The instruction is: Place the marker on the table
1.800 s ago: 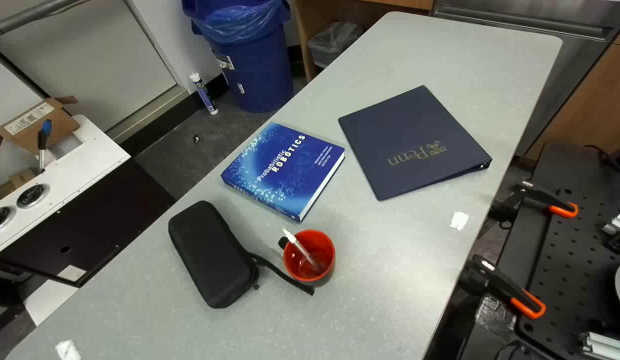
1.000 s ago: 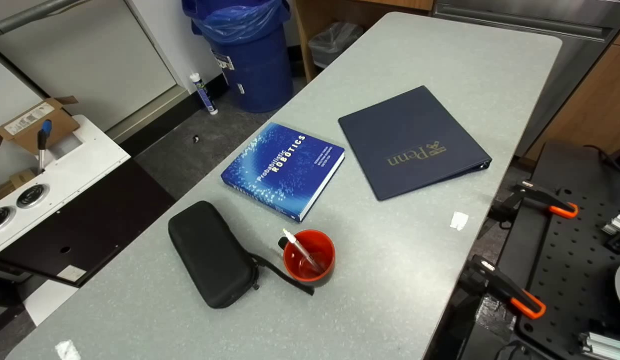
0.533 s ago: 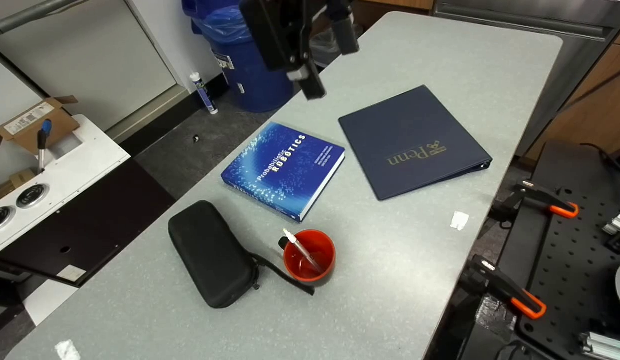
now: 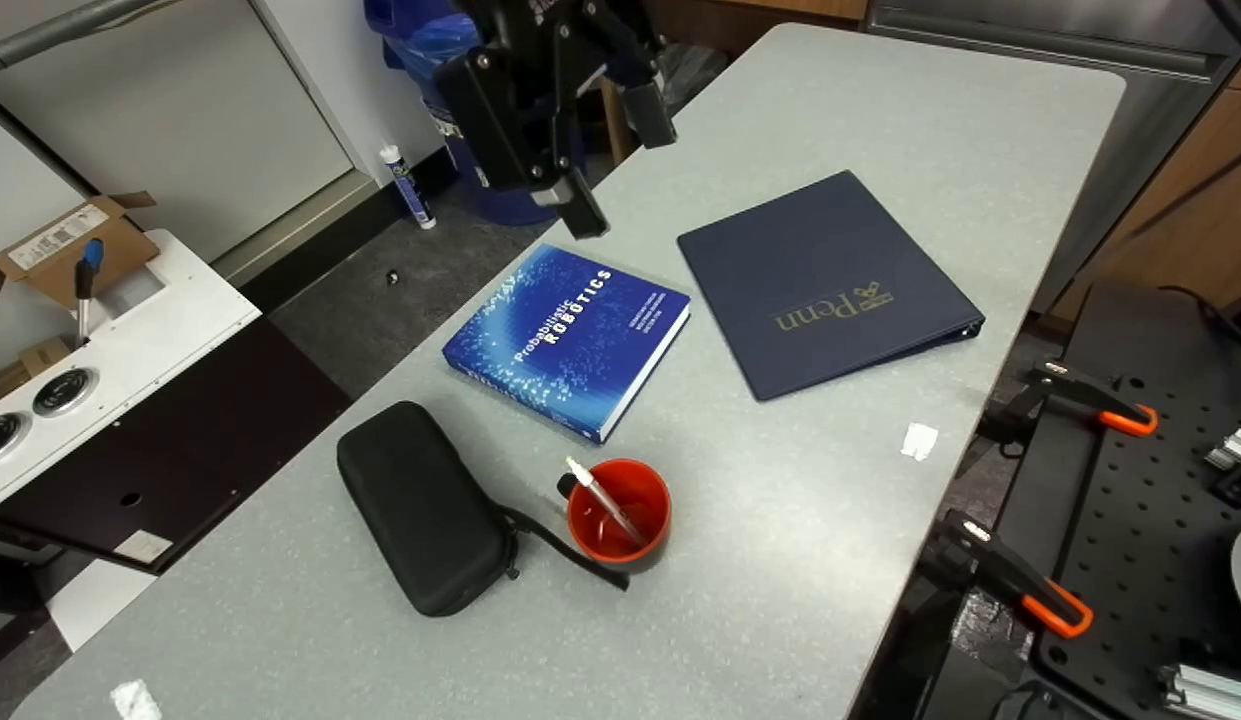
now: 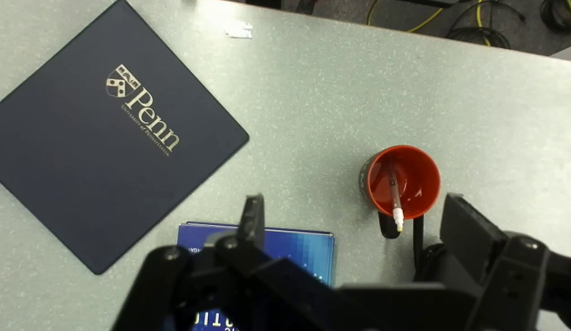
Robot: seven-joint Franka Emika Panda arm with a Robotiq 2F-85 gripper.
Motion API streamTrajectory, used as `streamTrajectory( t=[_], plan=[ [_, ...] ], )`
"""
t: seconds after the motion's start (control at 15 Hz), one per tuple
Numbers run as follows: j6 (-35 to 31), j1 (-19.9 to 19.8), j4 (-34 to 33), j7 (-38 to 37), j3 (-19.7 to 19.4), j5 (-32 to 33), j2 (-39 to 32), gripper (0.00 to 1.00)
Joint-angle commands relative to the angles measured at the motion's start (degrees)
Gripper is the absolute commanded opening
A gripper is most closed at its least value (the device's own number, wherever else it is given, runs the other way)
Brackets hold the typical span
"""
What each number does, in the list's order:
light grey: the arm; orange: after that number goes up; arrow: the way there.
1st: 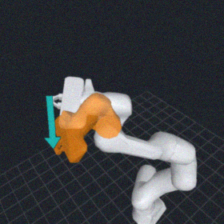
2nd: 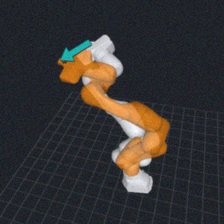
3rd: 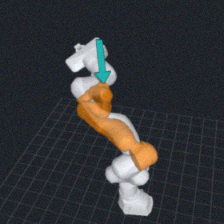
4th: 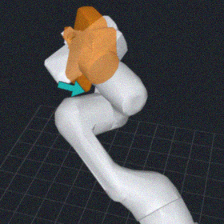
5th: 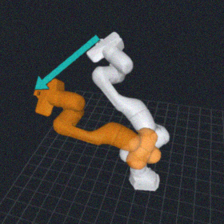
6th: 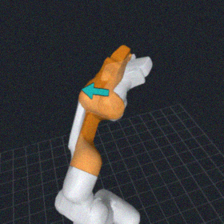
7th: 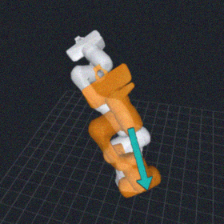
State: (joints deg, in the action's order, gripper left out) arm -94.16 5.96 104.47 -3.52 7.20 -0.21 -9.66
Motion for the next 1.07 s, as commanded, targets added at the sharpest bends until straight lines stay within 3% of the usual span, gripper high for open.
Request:
streamTrajectory(
  t=[0.0, 0.53, 0.8, 1.0],
  plan=[
    [-1.71, 0.8, 0.21, -1.17, -0.28, 0.04, -2.48, 1.0],
    [-17.17, 4.1, -0.45, -8.34, 0.58, -2.68, -13.98, 1.0],
    [-18.78, 5.52, -1.66, -8.59, 1.29, -4.71, -17.86, 1.0],
    [-18.7, 5.7, 0.31, -7.65, 0.79, -3.3, -16.6, 1.0]
  ],
)
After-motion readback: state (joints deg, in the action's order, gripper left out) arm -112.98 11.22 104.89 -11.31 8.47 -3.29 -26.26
